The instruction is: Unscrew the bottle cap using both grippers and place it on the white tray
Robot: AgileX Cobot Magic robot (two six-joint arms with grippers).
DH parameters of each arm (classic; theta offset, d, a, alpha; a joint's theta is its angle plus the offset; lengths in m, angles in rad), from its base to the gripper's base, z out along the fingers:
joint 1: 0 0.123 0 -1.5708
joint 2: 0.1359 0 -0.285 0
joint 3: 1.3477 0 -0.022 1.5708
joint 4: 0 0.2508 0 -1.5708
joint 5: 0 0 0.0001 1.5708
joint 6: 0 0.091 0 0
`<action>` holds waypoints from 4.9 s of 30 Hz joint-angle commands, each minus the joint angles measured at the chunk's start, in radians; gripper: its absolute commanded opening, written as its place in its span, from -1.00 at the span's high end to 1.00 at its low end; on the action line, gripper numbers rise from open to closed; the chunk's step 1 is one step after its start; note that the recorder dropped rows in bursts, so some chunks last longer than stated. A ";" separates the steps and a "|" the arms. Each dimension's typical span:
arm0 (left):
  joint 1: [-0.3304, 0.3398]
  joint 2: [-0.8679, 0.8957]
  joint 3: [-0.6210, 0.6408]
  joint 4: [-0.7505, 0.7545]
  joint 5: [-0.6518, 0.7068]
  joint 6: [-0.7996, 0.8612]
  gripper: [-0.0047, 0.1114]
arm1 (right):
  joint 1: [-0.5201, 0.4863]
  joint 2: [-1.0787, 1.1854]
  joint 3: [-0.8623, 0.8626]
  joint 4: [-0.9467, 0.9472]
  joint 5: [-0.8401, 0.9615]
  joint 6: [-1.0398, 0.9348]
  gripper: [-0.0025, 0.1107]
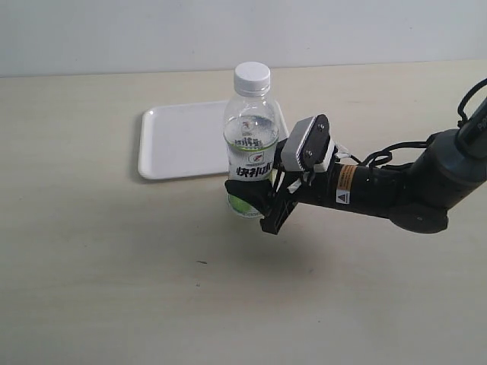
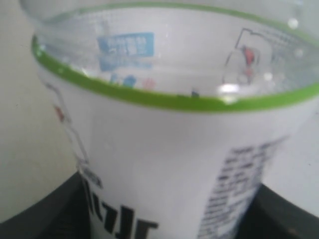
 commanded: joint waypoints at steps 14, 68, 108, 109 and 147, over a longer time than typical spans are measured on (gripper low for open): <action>-0.006 -0.006 -0.002 -0.011 0.016 -0.008 0.92 | 0.002 -0.068 -0.005 -0.063 -0.029 0.030 0.96; -0.585 1.664 -1.622 -0.209 1.048 1.487 0.92 | 0.002 -0.073 -0.005 -0.112 0.076 -0.078 0.96; -0.712 1.704 -1.646 -0.062 1.024 1.276 -0.26 | 0.002 -0.073 -0.005 -0.075 0.148 -0.196 0.96; -0.712 1.704 -1.646 -0.053 1.018 1.273 -0.26 | 0.002 -0.073 -0.005 -0.078 0.149 -0.196 0.96; -0.713 1.774 -1.646 0.043 1.043 1.150 -0.06 | 0.002 -0.073 -0.005 -0.078 0.171 -0.207 0.96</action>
